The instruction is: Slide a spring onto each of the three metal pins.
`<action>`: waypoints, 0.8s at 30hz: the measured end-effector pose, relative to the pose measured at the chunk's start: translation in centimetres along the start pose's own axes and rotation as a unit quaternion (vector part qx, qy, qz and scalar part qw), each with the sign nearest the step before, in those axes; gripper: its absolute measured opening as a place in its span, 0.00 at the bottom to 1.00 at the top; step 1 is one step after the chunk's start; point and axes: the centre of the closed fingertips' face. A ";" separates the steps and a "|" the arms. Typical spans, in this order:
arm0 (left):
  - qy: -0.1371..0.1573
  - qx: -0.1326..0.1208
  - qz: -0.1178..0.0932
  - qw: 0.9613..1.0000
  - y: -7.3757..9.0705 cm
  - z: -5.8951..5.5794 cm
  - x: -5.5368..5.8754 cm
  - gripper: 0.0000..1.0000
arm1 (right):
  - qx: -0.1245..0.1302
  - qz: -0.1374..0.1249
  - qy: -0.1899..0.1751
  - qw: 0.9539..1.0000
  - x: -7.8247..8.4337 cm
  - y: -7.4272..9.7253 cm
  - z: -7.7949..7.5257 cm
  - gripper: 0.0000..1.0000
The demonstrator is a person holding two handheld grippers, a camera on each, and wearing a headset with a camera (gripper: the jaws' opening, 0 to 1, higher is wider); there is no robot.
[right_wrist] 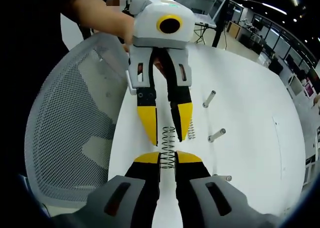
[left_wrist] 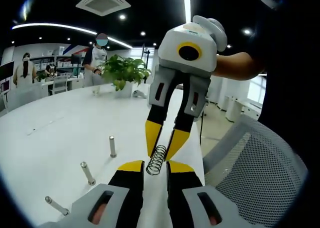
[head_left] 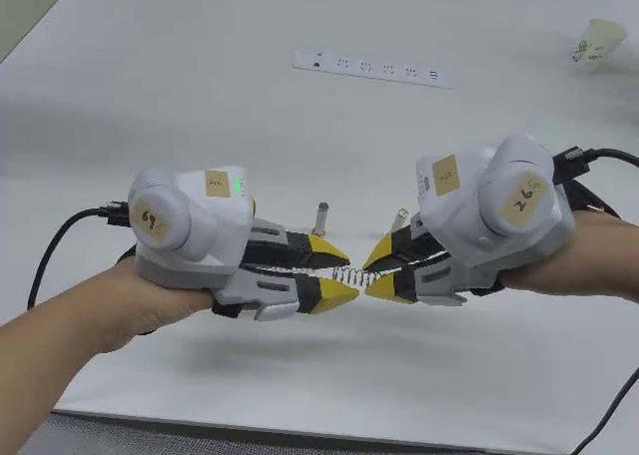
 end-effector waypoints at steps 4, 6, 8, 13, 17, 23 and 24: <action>-0.008 -0.001 0.003 1.000 0.0 -0.1 0.1 0.04 | -0.003 -0.001 0.000 1.000 0.0 0.1 0.1 0.08; -0.011 -0.002 0.003 1.000 0.0 -0.1 0.1 0.04 | -0.002 0.001 0.002 1.000 0.0 0.1 0.1 0.08; -0.014 -0.001 0.002 1.000 0.0 -0.2 0.1 0.04 | -0.002 0.004 0.006 1.000 0.0 0.1 0.2 0.08; -0.017 0.002 0.002 1.000 0.1 -0.4 0.1 0.03 | -0.005 0.002 0.008 1.000 -0.1 0.1 0.3 0.08; -0.018 0.007 0.003 1.000 0.3 -0.6 0.1 0.03 | -0.010 -0.006 0.007 1.000 -0.2 0.2 0.5 0.08; -0.016 0.016 0.001 1.000 0.4 -1.0 0.1 0.02 | -0.016 -0.018 0.005 1.000 -0.3 0.2 0.8 0.08; -0.015 0.016 0.001 1.000 0.4 -1.0 0.1 0.02 | -0.015 -0.019 0.004 1.000 -0.3 0.2 0.8 0.09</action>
Point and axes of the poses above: the centre of the closed fingertips' face, and the gripper's own axes: y roughly backward along the fingers, z roughly to its left, x roughly out of its underside, and after that the axes turned 14 degrees about z, right-handed
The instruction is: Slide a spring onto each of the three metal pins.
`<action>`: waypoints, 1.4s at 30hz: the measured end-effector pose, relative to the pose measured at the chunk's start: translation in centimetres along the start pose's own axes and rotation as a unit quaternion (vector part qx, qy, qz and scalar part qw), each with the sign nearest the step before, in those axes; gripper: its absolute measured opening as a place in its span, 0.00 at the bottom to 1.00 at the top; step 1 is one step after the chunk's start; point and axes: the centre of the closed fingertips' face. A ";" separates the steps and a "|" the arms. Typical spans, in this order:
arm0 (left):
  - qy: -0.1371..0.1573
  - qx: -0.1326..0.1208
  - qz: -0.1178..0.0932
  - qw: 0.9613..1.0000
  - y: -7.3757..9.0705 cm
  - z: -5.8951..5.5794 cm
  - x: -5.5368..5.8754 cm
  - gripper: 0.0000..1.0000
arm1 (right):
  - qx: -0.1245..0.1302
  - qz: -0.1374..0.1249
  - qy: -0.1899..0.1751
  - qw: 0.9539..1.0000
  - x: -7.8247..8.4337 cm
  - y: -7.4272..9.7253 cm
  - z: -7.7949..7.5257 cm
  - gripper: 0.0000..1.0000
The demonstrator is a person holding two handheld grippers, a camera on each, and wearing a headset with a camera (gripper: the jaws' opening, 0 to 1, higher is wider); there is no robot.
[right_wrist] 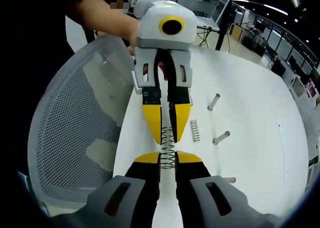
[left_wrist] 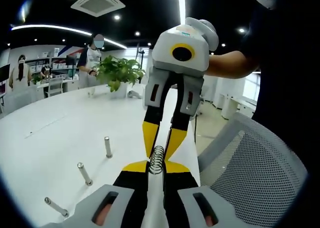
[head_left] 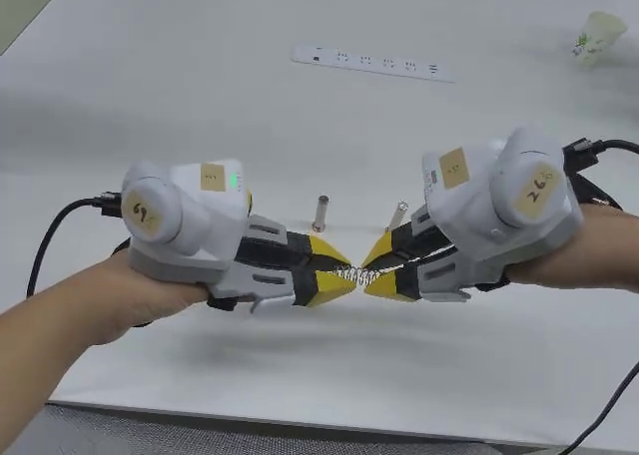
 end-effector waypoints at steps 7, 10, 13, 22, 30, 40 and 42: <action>0.002 0.004 0.000 1.000 0.0 -0.1 -0.1 0.02 | 0.000 -0.003 0.000 1.000 0.1 0.0 0.1 0.09; 0.004 0.007 -0.005 1.000 0.1 -0.1 -0.3 0.02 | 0.002 0.002 0.001 1.000 0.4 0.0 0.0 0.09; 0.005 0.009 -0.005 1.000 0.1 -0.1 -0.3 0.02 | 0.002 0.001 -0.001 1.000 0.6 0.0 0.0 0.11; 0.008 0.011 -0.004 1.000 0.4 -0.1 -0.2 0.02 | 0.001 -0.001 -0.012 1.000 1.2 0.0 0.1 0.09; 0.011 0.012 0.003 1.000 0.4 -0.1 0.2 0.02 | 0.011 -0.014 0.006 1.000 0.8 0.7 0.1 0.08; 0.006 0.014 0.010 1.000 0.1 -0.4 0.6 0.02 | 0.017 -0.035 0.013 0.999 -0.3 1.8 0.1 0.07; 0.005 0.014 0.011 1.000 0.0 -0.4 0.7 0.02 | 0.016 -0.040 0.015 0.999 -0.6 2.0 0.2 0.07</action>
Point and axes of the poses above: the centre of the closed fingertips' face, and the gripper's own axes: y roughly backward along the fingers, z roughly to its left, x roughly out of its underside, and after that the axes turned 14 degrees about z, right-handed
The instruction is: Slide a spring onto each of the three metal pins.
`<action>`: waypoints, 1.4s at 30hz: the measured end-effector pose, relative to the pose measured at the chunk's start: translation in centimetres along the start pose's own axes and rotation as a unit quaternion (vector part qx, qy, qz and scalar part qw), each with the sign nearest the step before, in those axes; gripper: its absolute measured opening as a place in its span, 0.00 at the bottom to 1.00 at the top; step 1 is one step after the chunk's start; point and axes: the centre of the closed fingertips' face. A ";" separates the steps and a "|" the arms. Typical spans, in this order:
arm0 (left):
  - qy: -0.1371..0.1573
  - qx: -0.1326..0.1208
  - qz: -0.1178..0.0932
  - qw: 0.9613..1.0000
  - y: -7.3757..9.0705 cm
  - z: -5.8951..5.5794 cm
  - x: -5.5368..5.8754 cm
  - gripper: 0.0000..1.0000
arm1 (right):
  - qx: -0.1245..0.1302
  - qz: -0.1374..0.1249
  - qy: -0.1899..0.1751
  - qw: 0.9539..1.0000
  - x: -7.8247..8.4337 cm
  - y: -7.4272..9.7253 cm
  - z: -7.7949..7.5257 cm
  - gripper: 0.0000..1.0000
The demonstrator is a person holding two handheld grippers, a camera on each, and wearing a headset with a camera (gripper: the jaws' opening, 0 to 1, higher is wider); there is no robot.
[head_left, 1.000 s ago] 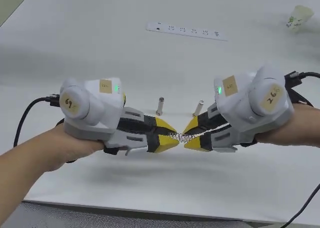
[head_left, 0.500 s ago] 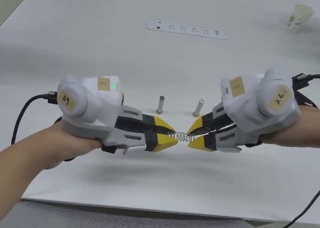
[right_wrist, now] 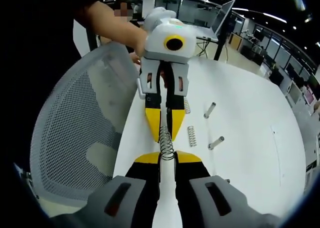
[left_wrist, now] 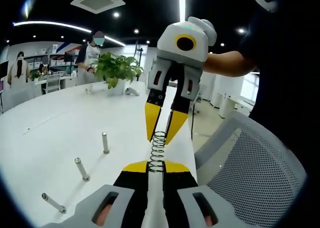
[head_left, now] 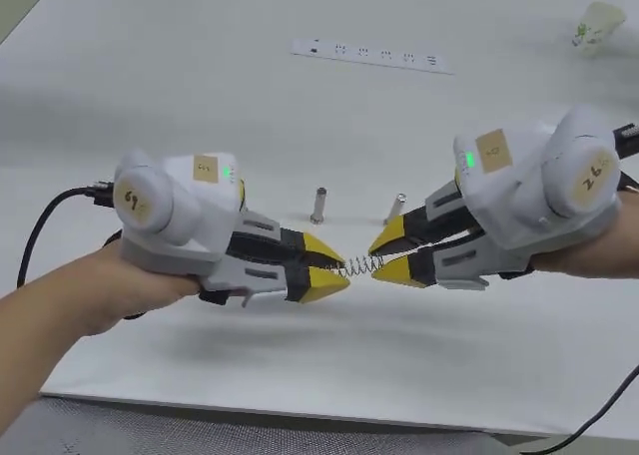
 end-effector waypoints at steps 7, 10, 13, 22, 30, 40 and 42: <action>-0.001 -0.003 0.002 1.000 0.0 0.2 0.2 0.02 | -0.006 -0.030 -0.011 0.999 -1.3 0.3 0.2 0.07; -0.003 -0.005 0.001 1.000 0.0 0.3 0.1 0.02 | -0.009 -0.044 -0.019 0.999 -1.9 0.6 0.2 0.07; -0.003 -0.007 0.000 1.000 0.0 0.4 0.0 0.02 | -0.010 -0.051 -0.024 0.998 -2.2 0.7 0.2 0.07; -0.002 -0.007 -0.004 1.000 0.0 0.4 -0.2 0.02 | -0.009 -0.066 -0.038 0.997 -2.8 0.8 0.1 0.07; -0.003 -0.007 0.001 1.000 0.0 0.2 0.1 0.02 | -0.004 -0.078 -0.041 0.996 -3.5 0.8 0.3 0.07; -0.002 -0.005 -0.002 1.000 -0.2 0.0 -0.1 0.02 | -0.002 -0.098 -0.055 0.994 -4.5 0.7 0.2 0.07; 0.002 -0.005 -0.006 1.000 0.0 0.1 -0.1 0.02 | 0.001 -0.109 -0.064 0.992 -4.7 0.8 0.1 0.07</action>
Point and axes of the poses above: the centre of the closed fingertips' face, and the gripper's own axes: y roughly backward along the fingers, z roughly to its left, x roughly out of its underside, and after that the axes turned 14 degrees about z, right-handed
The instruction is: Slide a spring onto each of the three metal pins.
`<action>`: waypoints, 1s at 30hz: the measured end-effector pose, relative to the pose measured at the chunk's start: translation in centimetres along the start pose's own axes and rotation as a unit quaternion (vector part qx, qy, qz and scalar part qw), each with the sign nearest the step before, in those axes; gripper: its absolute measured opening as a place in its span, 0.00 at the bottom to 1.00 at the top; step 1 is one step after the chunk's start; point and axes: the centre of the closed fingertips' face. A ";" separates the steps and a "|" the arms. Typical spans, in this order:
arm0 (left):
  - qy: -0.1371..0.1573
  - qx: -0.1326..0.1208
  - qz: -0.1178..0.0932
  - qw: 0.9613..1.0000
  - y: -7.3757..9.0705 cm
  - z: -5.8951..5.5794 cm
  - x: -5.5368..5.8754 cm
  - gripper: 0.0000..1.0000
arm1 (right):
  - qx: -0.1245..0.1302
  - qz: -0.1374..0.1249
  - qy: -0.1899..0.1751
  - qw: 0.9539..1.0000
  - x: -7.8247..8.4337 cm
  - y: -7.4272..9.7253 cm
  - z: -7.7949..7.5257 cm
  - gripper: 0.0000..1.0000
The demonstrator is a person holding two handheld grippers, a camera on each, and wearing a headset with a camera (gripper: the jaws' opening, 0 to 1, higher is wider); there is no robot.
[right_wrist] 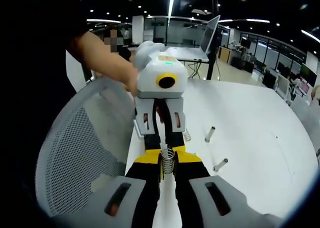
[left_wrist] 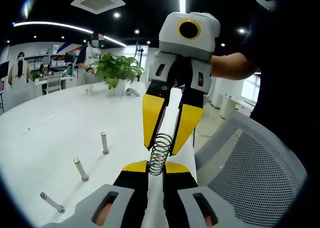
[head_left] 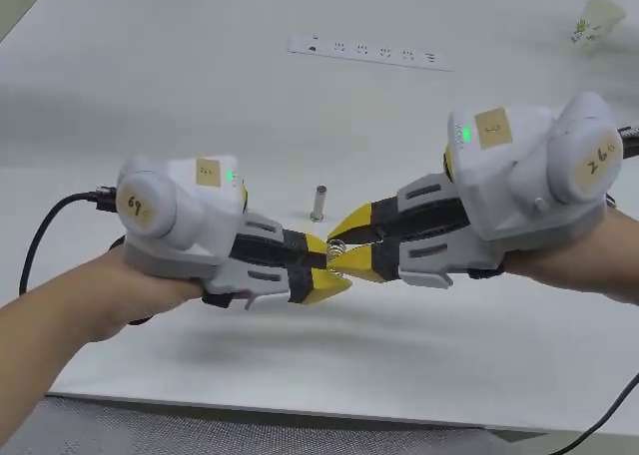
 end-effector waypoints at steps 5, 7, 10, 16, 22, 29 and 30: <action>0.005 -0.008 -0.003 1.000 0.3 0.4 0.0 0.02 | 0.014 -0.008 0.004 1.000 -0.1 0.0 -0.4 0.07; 0.010 -0.009 -0.008 1.000 0.6 0.5 0.1 0.02 | 0.016 -0.013 0.001 1.000 -0.2 0.1 -0.5 0.07; 0.016 -0.011 -0.014 1.000 0.7 0.6 0.0 0.02 | 0.018 -0.019 -0.001 1.000 -0.3 0.1 -0.6 0.07; 0.019 -0.015 -0.012 1.000 0.8 0.7 0.1 0.03 | 0.021 -0.020 0.005 1.000 -0.3 -0.2 -0.7 0.07; 0.027 -0.020 -0.016 0.999 1.0 1.0 -0.1 0.03 | 0.026 -0.023 0.006 0.999 -0.5 -0.1 -1.0 0.07; 0.033 -0.024 -0.026 0.999 1.1 1.2 -0.5 0.07 | 0.034 -0.014 0.008 0.999 -0.3 -0.1 -1.3 0.07; 0.032 -0.028 -0.026 0.999 1.2 1.3 -0.6 0.07 | 0.034 -0.014 0.008 0.999 -0.3 -0.2 -1.3 0.07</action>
Point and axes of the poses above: the centre of the closed fingertips' face, and the gripper's own axes: y roughly backward along the fingers, z roughly to its left, x roughly out of its underside, and after that the axes turned 14 degrees about z, right-handed
